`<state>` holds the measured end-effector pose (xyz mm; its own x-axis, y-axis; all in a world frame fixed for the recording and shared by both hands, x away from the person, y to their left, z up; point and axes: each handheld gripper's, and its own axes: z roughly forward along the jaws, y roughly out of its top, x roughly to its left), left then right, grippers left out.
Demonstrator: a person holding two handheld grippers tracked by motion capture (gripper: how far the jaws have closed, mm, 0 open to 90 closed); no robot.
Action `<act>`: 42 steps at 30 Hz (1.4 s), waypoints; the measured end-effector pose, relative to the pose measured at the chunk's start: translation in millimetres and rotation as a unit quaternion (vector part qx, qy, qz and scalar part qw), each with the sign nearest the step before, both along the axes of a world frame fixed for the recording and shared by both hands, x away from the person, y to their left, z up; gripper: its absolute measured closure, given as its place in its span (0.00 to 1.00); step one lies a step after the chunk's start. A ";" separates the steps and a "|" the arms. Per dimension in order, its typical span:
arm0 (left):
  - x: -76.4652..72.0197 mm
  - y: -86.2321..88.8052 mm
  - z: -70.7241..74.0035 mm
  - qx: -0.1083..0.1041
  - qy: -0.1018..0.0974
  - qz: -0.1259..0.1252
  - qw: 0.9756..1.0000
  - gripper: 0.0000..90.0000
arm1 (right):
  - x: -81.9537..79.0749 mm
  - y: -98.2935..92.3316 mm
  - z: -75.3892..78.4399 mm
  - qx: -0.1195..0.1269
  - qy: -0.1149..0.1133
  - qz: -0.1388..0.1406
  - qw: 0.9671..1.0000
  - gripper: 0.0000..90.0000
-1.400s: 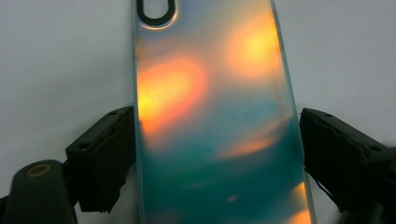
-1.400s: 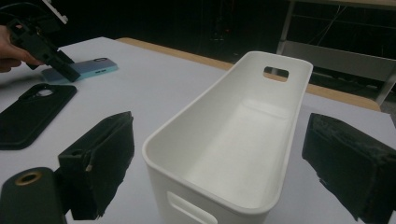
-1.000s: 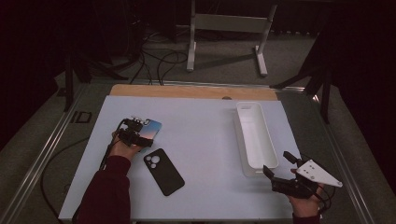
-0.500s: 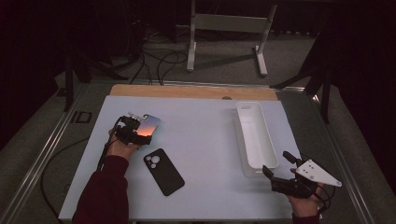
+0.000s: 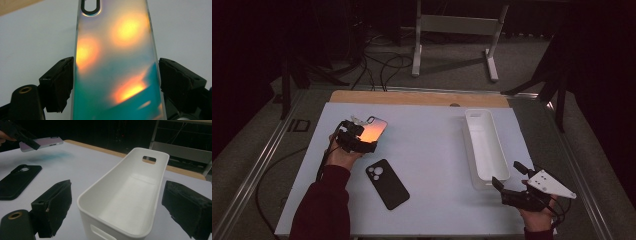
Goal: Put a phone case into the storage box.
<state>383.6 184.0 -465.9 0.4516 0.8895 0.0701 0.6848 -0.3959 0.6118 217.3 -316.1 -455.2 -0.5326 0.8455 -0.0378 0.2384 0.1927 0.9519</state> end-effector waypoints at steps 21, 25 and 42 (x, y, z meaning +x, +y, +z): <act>-15.0 -30.4 26.5 0.003 -0.051 -0.063 0.997 0.19 | 2.3 4.5 7.5 -0.002 0.008 0.005 1.000 0.10; -20.3 -36.6 32.0 0.010 -0.060 -0.079 0.995 0.19 | 4.5 9.0 12.2 -0.002 0.011 0.014 1.000 0.10; -39.8 -70.7 57.7 -0.004 -0.102 -0.138 0.985 0.19 | 25.1 26.2 25.3 0.025 0.042 0.062 0.997 0.10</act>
<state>343.8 113.2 -408.2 0.6539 0.7353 0.1783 0.4145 -0.5453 0.7286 242.4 -289.9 -429.9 -0.6332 0.7722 0.0516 0.2945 0.1788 0.9388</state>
